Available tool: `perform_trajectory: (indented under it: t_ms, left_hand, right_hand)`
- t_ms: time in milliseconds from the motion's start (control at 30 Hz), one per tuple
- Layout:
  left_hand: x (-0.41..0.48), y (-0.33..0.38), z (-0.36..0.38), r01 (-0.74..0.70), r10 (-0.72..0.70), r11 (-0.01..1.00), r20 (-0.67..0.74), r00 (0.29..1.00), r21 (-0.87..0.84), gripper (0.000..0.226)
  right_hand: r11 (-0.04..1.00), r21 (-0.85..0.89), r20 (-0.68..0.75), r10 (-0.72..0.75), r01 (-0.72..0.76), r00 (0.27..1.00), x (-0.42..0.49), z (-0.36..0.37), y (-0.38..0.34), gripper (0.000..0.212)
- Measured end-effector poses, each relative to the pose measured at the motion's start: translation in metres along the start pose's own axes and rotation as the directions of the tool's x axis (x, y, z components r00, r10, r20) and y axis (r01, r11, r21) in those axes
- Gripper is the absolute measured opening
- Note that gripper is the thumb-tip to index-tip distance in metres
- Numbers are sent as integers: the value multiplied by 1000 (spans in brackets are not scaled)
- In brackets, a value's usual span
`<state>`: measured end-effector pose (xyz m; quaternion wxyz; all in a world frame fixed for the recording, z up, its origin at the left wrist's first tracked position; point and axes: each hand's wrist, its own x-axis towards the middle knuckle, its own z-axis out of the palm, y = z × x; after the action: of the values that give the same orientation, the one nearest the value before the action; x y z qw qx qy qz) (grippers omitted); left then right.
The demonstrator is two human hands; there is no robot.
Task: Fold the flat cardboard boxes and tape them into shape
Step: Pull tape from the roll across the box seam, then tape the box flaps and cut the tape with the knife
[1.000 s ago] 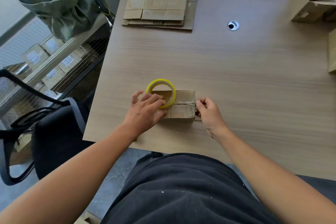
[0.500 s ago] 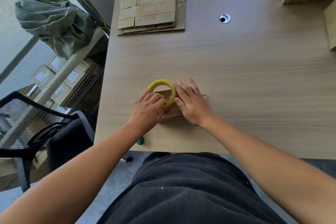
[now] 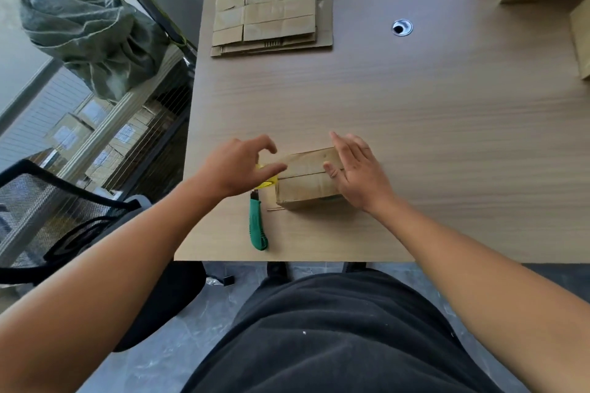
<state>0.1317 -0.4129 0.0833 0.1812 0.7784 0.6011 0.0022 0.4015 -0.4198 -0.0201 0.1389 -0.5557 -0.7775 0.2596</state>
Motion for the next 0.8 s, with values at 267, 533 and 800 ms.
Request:
perform_trajectory:
  t_ms: [267,533,800]
  left_hand:
    - [25,-40,43,127,-110,986,154,982,-107,58]
    - [42,-58,62,74,44,918,287,957,-389,54]
    - [40,-59,63,-3,128,902,260,957,-433,47]
  right_hand:
    - [998,16,-45,62,-62,997,12,1,-10,61]
    - [919,-346,-92,165,-187,982,8,11,-16,59]
    - [968,-245,-382,-147,53,912,-40,49,-100,46]
